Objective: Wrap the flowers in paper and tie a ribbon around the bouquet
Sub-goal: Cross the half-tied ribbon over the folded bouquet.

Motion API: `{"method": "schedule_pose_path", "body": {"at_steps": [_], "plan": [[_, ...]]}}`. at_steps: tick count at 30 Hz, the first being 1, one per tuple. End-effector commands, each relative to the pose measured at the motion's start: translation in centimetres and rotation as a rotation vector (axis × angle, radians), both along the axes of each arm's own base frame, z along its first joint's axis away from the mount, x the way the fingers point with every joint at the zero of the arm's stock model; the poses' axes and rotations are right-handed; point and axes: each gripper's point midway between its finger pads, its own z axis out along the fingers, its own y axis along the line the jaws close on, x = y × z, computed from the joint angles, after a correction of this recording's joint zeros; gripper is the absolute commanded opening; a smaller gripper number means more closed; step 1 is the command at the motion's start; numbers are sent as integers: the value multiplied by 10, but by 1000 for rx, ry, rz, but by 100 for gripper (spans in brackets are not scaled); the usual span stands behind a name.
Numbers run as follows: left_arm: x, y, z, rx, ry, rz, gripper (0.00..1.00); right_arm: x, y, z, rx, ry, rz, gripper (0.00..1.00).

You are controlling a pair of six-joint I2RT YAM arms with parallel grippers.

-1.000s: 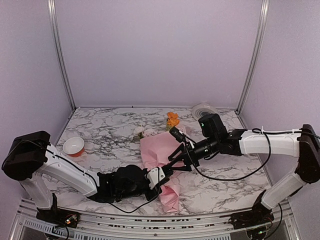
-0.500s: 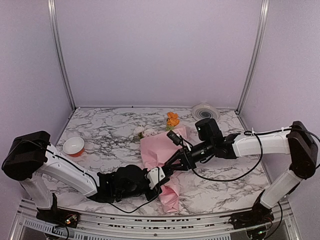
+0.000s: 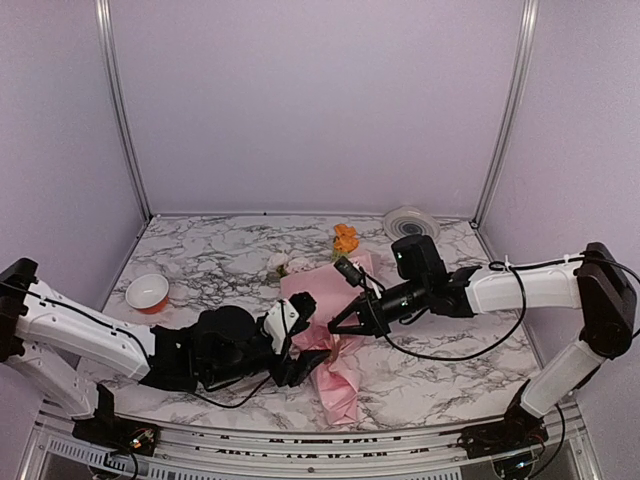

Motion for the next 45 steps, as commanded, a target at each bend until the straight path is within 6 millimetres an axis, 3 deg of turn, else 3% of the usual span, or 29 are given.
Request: {"method": "schedule_pose_path", "body": {"at_steps": [1,4,6,10,13,18,19,21,23,26,29,32,35,39,45], "plan": [[14,52,-18,66,296,237,71,12,5,14,10,-46,-42,0],[33,116,-49,200,438,526,70,14,7,13,7,-40,-41,0],[34,163,-74,298,530,682,70,16,8,13,5,-38,-41,0],[31,215,-114,345,653,838,71,16,9,15,13,-40,-38,0],[27,230,-131,386,676,875,71,16,9,16,14,-41,-38,0],[22,229,-155,496,701,855,68,15,9,15,14,-38,-35,0],[21,228,-160,517,707,851,60,15,9,15,15,-37,-34,0],[20,225,-168,553,721,835,27,15,9,16,17,-37,-38,0],[21,214,-166,542,727,795,0,17,9,17,16,-37,-48,0],[26,179,-140,510,663,650,0,19,10,18,22,-28,-59,0],[25,119,-88,474,501,420,0,23,13,23,34,-27,-80,0],[4,57,-41,439,405,166,0,32,15,29,34,-41,-117,0],[-34,-2,0,407,331,-122,0,37,17,28,20,-29,-130,0],[-69,-52,28,393,225,-380,0,41,19,24,11,-8,-139,0],[-69,-115,50,362,105,-504,0,43,19,22,6,2,-144,0]]}}
